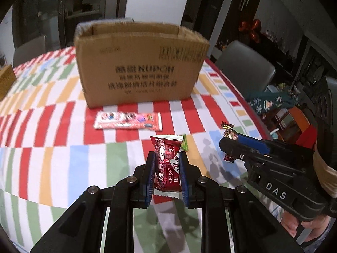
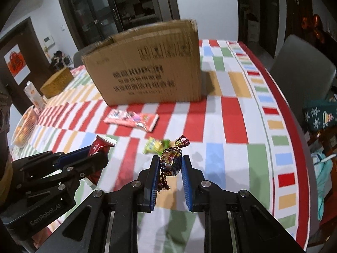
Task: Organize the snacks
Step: 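Carry both snacks into the box and open both tools, then move both tools back toward the lollipop strip and yellow-green candy, then grasp the yellow-green candy with the right tool while the left grasps the lollipop strip, then carry both snacks into the box and open both tools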
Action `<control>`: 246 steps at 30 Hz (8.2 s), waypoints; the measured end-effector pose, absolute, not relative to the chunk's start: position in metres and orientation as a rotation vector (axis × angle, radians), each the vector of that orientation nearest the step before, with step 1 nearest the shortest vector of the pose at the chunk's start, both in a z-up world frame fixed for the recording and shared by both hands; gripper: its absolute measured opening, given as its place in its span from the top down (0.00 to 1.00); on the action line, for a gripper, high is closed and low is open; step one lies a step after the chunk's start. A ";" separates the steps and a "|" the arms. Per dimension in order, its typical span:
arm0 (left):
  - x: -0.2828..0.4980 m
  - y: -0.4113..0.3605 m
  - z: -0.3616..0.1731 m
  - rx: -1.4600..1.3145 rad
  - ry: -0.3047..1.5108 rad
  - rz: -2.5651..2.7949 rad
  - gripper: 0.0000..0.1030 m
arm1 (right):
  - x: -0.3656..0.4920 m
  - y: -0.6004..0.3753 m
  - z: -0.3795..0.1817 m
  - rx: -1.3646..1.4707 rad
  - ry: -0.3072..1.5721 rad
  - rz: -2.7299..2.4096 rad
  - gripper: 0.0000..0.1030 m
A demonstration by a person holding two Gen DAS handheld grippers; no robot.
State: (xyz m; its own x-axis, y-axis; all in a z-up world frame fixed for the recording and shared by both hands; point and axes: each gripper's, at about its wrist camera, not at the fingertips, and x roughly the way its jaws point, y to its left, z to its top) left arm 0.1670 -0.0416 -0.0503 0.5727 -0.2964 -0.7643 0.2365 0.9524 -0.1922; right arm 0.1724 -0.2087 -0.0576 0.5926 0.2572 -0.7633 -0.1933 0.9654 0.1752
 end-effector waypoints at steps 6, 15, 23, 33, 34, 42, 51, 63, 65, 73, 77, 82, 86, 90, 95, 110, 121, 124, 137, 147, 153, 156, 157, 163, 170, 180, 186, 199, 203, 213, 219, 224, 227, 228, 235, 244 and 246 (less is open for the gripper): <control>0.164 -0.028 -0.018 -0.062 0.831 -0.298 0.78 | 0.172 -0.197 -0.026 0.066 0.824 0.285 0.79; 0.170 -0.010 0.020 -0.069 0.741 -0.280 0.78 | 0.182 -0.179 0.019 0.047 0.722 0.321 0.79; 0.189 0.004 0.050 -0.060 0.681 -0.248 0.78 | 0.201 -0.165 0.047 0.025 0.667 0.340 0.79; 0.226 0.013 0.070 -0.046 0.660 -0.223 0.78 | 0.236 -0.152 0.063 -0.011 0.653 0.366 0.79; 0.233 0.014 0.071 -0.049 0.664 -0.225 0.78 | 0.241 -0.150 0.064 -0.018 0.653 0.362 0.79; 0.273 0.015 0.071 -0.057 0.687 -0.222 0.78 | 0.276 -0.147 0.070 -0.035 0.654 0.348 0.79; 0.318 0.011 0.058 -0.041 0.724 -0.212 0.78 | 0.312 -0.144 0.062 -0.063 0.672 0.333 0.79; 0.323 0.003 0.052 0.009 0.699 -0.160 0.56 | 0.328 -0.155 0.047 -0.051 0.685 0.277 0.55; 0.311 0.001 0.048 0.022 0.694 -0.161 0.56 | 0.320 -0.156 0.044 -0.059 0.686 0.285 0.55; 0.263 -0.003 0.035 0.014 0.703 -0.173 0.51 | 0.274 -0.156 0.031 -0.078 0.700 0.339 0.55; 0.239 -0.004 0.023 -0.009 0.732 -0.180 0.51 | 0.253 -0.157 0.022 -0.086 0.719 0.362 0.55; 0.212 -0.006 0.010 -0.010 0.759 -0.160 0.51 | 0.229 -0.155 0.011 -0.123 0.743 0.383 0.55; 0.196 -0.009 -0.007 -0.011 0.806 -0.155 0.51 | 0.216 -0.155 -0.002 -0.186 0.768 0.392 0.55; 0.185 -0.012 -0.024 -0.008 0.844 -0.145 0.51 | 0.209 -0.154 -0.015 -0.225 0.801 0.408 0.55; 0.182 -0.019 -0.045 0.010 0.901 -0.128 0.51 | 0.205 -0.151 -0.035 -0.297 0.857 0.433 0.55; 0.196 -0.036 -0.091 0.039 1.027 -0.144 0.51 | 0.220 -0.142 -0.096 -0.481 1.032 0.511 0.55; 0.208 -0.027 -0.104 0.008 1.066 -0.170 0.51 | 0.233 -0.126 -0.110 -0.523 1.062 0.553 0.58; 0.210 -0.024 -0.106 0.007 1.061 -0.177 0.51 | 0.238 -0.125 -0.115 -0.512 1.084 0.558 0.64; 0.239 -0.025 -0.100 0.233 1.013 -0.309 0.50 | 0.236 -0.140 -0.106 -0.291 1.051 0.458 0.70; 0.269 -0.050 -0.112 0.494 1.019 -0.458 0.43 | 0.233 -0.157 -0.097 -0.046 0.992 0.281 0.70; 0.282 -0.068 -0.124 0.652 1.022 -0.531 0.38 | 0.236 -0.163 -0.094 0.001 0.979 0.226 0.70; 0.293 -0.074 -0.128 0.678 1.024 -0.545 0.38 | 0.239 -0.163 -0.096 0.010 0.978 0.205 0.70; 0.297 -0.076 -0.130 0.676 1.029 -0.548 0.38 | 0.240 -0.163 -0.096 0.010 0.979 0.201 0.70; 0.313 -0.074 -0.130 0.576 1.050 -0.574 0.43 | 0.244 -0.164 -0.100 0.014 0.988 0.192 0.70; 0.310 -0.068 -0.129 0.396 1.101 -0.561 0.73 | 0.237 -0.163 -0.099 0.026 0.981 0.210 0.70; 0.279 -0.042 -0.122 0.201 1.100 -0.443 0.74 | 0.235 -0.166 -0.094 0.030 0.967 0.234 0.70; 0.262 -0.030 -0.099 0.130 1.050 -0.404 0.74 | 0.231 -0.166 -0.082 0.021 0.940 0.240 0.70; 0.244 -0.025 -0.018 0.101 0.847 -0.351 0.74 | 0.223 -0.167 -0.021 0.007 0.798 0.252 0.70; 0.245 -0.017 0.007 0.088 0.799 -0.338 0.74 | 0.224 -0.165 0.004 -0.002 0.744 0.254 0.70; 0.264 -0.012 0.054 0.081 0.708 -0.314 0.74 | 0.236 -0.157 0.055 -0.040 0.635 0.259 0.70; 0.284 -0.009 0.071 0.079 0.678 -0.295 0.74 | 0.252 -0.154 0.077 -0.062 0.600 0.257 0.70; 0.306 -0.007 0.080 0.070 0.664 -0.291 0.74 | 0.268 -0.153 0.086 -0.070 0.595 0.257 0.70; 0.322 -0.008 0.081 0.080 0.658 -0.278 0.74 | 0.282 -0.150 0.090 -0.089 0.597 0.254 0.70; 0.328 -0.008 0.081 0.080 0.660 -0.273 0.74 | 0.286 -0.150 0.091 -0.094 0.599 0.253 0.70; 0.361 -0.007 0.070 0.071 0.683 -0.236 0.74 | 0.314 -0.146 0.090 -0.117 0.625 0.248 0.70; 0.392 -0.011 0.032 0.078 0.787 -0.194 0.74 | 0.344 -0.137 0.066 -0.136 0.699 0.249 0.70; 0.395 -0.013 0.022 0.092 0.814 -0.182 0.71 | 0.352 -0.137 0.053 -0.139 0.733 0.249 0.70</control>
